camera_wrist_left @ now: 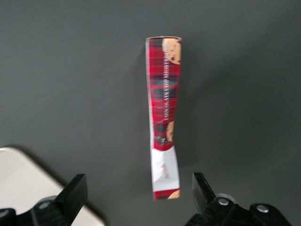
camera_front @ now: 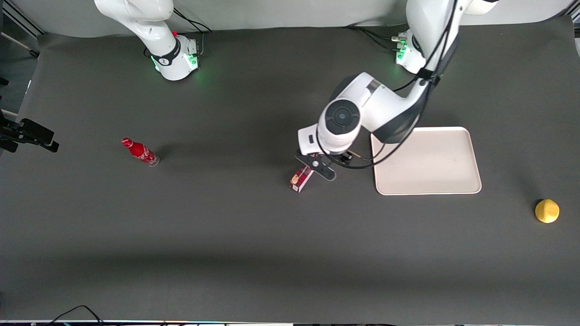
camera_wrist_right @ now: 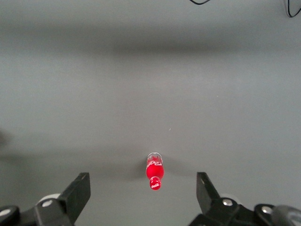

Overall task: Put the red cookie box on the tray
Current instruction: 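Move the open left gripper over the red plaid cookie box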

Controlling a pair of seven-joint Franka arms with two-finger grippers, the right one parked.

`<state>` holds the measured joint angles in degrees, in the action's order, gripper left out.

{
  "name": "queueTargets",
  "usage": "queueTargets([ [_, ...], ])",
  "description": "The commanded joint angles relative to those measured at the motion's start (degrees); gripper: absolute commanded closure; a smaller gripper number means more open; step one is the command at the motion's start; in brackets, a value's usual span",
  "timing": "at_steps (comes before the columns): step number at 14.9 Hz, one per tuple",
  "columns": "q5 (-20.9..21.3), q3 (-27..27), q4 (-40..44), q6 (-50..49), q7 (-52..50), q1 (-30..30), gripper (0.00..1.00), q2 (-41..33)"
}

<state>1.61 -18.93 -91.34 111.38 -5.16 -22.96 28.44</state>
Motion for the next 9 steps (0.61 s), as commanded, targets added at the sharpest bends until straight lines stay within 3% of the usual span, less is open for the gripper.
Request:
queueTargets([
  [1,1.5,-1.7,-6.8,9.8,-5.0,-0.3,0.0,-0.1],
  [6,8.0,-2.2,-9.3,18.9,-10.1,-1.7,0.0,4.7],
  [9,8.9,-2.2,-9.2,22.6,-11.9,-2.5,0.0,7.4],
])
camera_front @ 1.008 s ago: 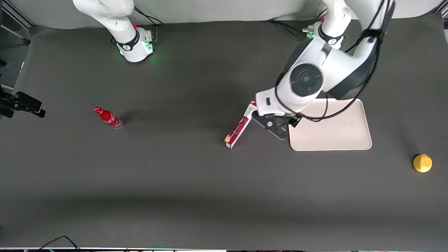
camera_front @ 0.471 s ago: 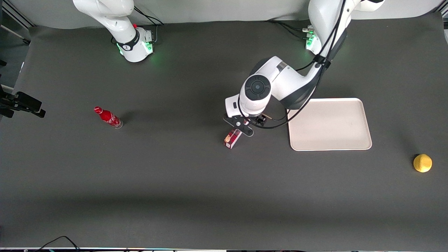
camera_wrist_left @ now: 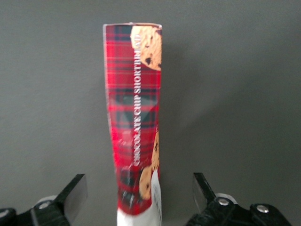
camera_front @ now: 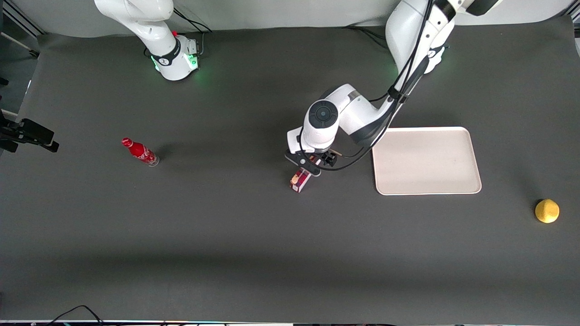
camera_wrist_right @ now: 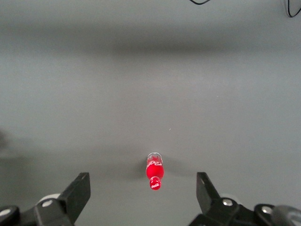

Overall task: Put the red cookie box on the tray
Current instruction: 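Close the left gripper on the cookie box end and lift it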

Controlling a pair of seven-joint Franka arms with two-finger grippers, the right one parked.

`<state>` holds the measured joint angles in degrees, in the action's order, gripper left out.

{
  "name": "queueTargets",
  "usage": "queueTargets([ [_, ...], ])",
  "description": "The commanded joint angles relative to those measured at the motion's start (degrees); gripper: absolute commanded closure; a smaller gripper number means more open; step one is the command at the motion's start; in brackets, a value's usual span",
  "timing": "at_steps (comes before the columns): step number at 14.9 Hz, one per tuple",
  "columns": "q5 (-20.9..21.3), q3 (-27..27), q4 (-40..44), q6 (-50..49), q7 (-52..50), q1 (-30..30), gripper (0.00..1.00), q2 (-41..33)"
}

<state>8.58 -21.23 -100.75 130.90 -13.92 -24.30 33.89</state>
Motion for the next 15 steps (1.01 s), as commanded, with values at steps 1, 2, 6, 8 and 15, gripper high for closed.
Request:
queueTargets([
  [1,3.3,0.1,0.2,3.5,-3.9,-1.2,0.0,2.6],
  [2,4.6,0.1,0.2,3.5,-4.9,-1.2,0.0,3.1],
  [6,5.7,0.1,0.5,3.8,-5.7,-1.2,0.35,3.8],
  [8,5.7,0.1,0.7,3.8,-5.5,-1.2,0.74,3.8],
  [15,5.5,0.1,1.9,2.0,-5.6,-1.0,1.0,2.4],
])
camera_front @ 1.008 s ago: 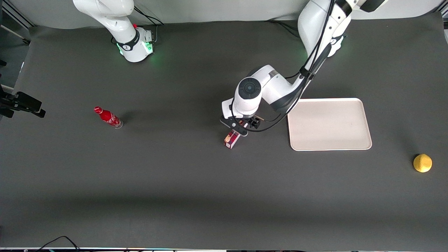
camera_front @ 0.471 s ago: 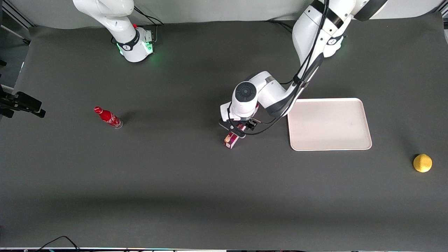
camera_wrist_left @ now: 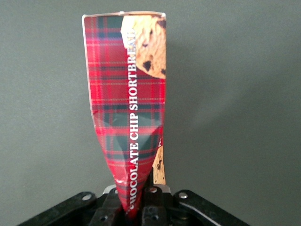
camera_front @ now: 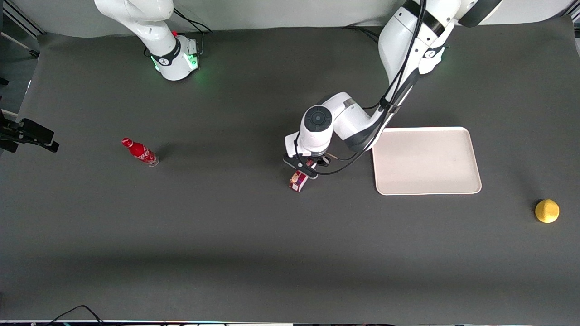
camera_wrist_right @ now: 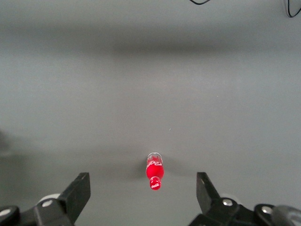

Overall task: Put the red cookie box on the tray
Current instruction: 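Carry the held cookie box past the white tray's edge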

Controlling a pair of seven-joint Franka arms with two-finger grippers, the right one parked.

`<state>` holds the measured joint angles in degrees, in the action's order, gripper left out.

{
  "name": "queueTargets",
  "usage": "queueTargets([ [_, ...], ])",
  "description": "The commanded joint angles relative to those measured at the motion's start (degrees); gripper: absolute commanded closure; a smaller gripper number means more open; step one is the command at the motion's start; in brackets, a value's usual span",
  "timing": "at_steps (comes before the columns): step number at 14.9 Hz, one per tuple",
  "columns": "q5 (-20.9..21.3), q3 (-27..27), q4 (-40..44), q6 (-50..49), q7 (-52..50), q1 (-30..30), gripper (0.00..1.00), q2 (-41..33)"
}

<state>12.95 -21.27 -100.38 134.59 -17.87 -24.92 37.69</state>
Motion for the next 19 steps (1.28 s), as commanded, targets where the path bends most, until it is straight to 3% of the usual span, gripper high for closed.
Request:
queueTargets([
  [1,0.5,0.3,2.7,-3.7,-1.5,-0.3,1.0,-2.0],
  [6,-0.4,0.3,13.4,-18.4,-1.0,2.6,1.0,-5.6],
  [10,-5.8,0.4,14.1,-23.3,-0.8,11.3,1.0,-12.5],
  [13,-9.2,1.3,19.7,-32.2,2.9,18.3,1.0,-14.6],
  [16,-9.9,5.9,24.6,-39.3,7.2,22.3,1.0,-15.8],
  [19,-9.9,12.7,21.4,-40.4,10.9,23.7,1.0,-18.7],
])
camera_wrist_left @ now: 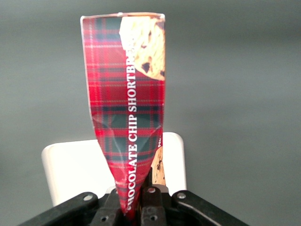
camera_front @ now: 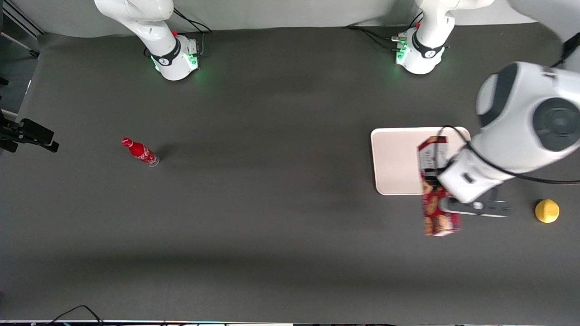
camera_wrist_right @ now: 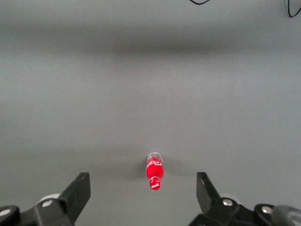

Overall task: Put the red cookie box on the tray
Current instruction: 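Carry the held cookie box past the white tray's edge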

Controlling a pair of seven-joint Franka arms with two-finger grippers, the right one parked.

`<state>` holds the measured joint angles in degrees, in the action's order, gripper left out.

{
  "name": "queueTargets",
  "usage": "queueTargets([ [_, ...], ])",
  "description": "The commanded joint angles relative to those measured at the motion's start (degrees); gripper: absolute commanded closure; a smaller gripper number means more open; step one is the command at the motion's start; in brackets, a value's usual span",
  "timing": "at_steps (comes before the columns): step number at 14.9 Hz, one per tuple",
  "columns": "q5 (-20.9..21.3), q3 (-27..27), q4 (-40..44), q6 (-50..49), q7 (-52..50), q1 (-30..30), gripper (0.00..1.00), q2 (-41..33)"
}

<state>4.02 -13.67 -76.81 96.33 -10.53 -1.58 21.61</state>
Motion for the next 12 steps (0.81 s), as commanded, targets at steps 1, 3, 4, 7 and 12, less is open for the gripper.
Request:
queueTargets([
  [1,-1.3,7.7,-4.9,-1.3,6.5,0.9,1.0,-3.8],
  [3,-3.0,11.9,-10.5,1.0,11.4,1.7,1.0,-5.3],
  [4,-4.3,13.9,-14.4,3.1,13.2,1.9,1.0,-6.7],
  [7,-4.7,16.7,-31.2,17.1,17.6,3.2,1.0,-11.9],
  [12,-5.2,18.3,-51.6,37.2,17.8,4.3,1.0,-15.3],
])
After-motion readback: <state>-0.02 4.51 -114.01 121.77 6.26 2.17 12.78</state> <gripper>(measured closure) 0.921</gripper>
